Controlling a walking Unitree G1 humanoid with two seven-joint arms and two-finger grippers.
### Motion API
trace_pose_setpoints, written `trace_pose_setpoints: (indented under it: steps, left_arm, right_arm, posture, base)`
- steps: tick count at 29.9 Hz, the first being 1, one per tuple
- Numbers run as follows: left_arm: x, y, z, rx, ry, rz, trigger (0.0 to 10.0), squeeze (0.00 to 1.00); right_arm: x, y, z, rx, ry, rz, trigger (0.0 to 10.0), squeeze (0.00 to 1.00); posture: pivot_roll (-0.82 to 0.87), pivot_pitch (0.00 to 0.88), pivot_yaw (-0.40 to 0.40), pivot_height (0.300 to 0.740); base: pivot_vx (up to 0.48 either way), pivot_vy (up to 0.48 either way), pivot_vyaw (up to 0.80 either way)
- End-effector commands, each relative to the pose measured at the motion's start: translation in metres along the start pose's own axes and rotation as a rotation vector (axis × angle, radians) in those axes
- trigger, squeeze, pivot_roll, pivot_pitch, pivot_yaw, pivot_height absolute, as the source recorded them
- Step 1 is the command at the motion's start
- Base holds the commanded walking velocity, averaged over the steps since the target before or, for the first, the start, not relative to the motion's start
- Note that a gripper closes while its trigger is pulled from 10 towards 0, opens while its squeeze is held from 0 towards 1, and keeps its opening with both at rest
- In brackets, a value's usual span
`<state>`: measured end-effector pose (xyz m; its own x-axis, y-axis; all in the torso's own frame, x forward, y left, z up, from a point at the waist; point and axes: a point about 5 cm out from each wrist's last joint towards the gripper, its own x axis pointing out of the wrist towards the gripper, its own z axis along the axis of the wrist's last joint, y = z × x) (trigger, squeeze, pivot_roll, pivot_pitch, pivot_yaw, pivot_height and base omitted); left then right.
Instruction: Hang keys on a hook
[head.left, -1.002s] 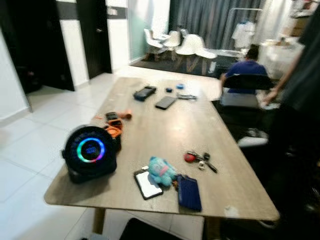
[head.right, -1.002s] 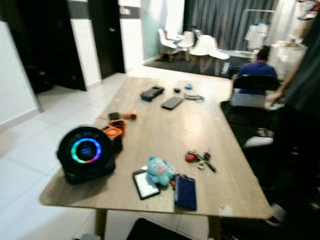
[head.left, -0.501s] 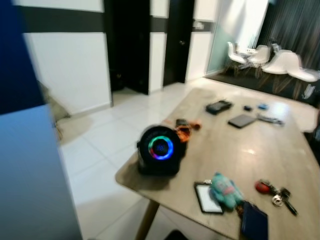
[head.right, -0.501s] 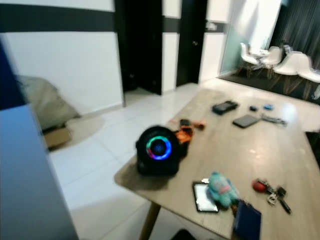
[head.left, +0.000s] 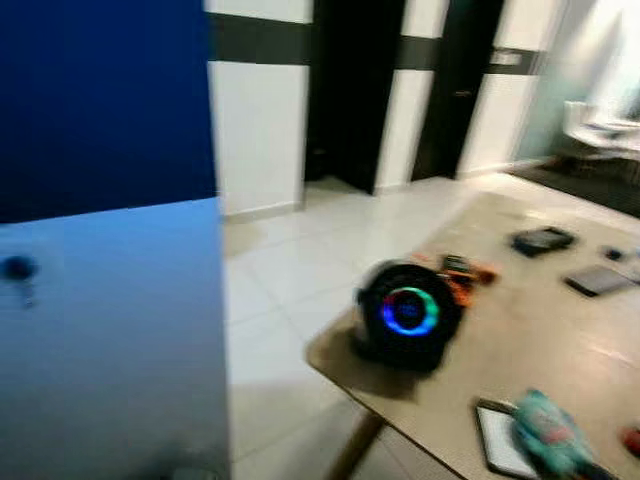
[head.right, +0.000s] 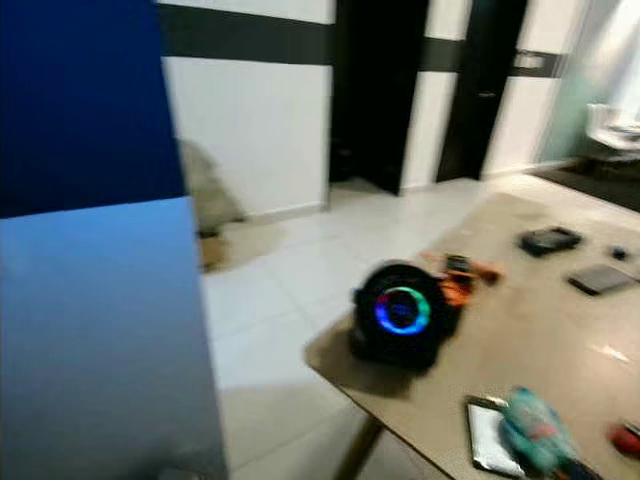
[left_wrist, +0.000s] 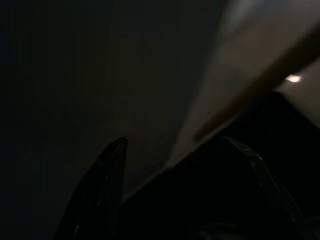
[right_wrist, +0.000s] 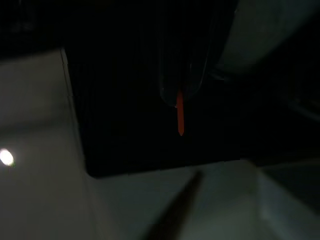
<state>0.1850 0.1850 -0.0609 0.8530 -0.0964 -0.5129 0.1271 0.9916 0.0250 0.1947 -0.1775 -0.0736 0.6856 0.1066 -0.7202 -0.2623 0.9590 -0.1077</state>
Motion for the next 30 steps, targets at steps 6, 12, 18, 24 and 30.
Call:
trace_pose_setpoints:
  steps: [6,12,18,24,30]
  left_arm:
    - [0.0015,-0.0021,0.0009,0.003,0.004,-0.017,10.0,0.0]
    - [0.0009,-0.001,0.0004,0.001,0.005,-0.016,10.0,0.0]
    - [0.0005,-0.0005,-0.001,-0.001,0.016,-0.01,10.0,0.0]
    - [0.0008,-0.0005,-0.0001,0.002,0.011,-0.011,10.0,0.0]
    - [0.001,-0.0003,0.0016,-0.005,-0.001,-0.021,10.0,0.0]
  right_arm:
    - [-0.0005,0.0027,-0.0027,-0.019,0.011,0.017,10.0,0.0]
    - [-0.0003,0.003,-0.0035,0.009,0.021,0.009,10.0,0.0]
    - [-0.0007,0.0035,-0.0046,0.006,0.023,0.011,10.0,0.0]
    - [-0.0011,0.0039,-0.0061,0.004,0.027,0.011,10.0,0.0]
    - [-0.0014,0.0039,-0.0068,0.005,0.028,0.009,10.0,0.0]
  posture:
    - [0.08,0.027,-0.068,0.74]
    - [0.08,0.021,-0.067,0.74]
    - [0.08,0.022,-0.064,0.74]
    - [0.08,0.023,-0.062,0.74]
    - [0.08,0.025,-0.059,0.74]
  base:
    - [0.0,0.0,0.67]
    - [0.0,0.0,0.07]
    - [0.0,0.0,0.0]
    - [0.0,0.0,0.0]
    - [0.0,0.0,0.0]
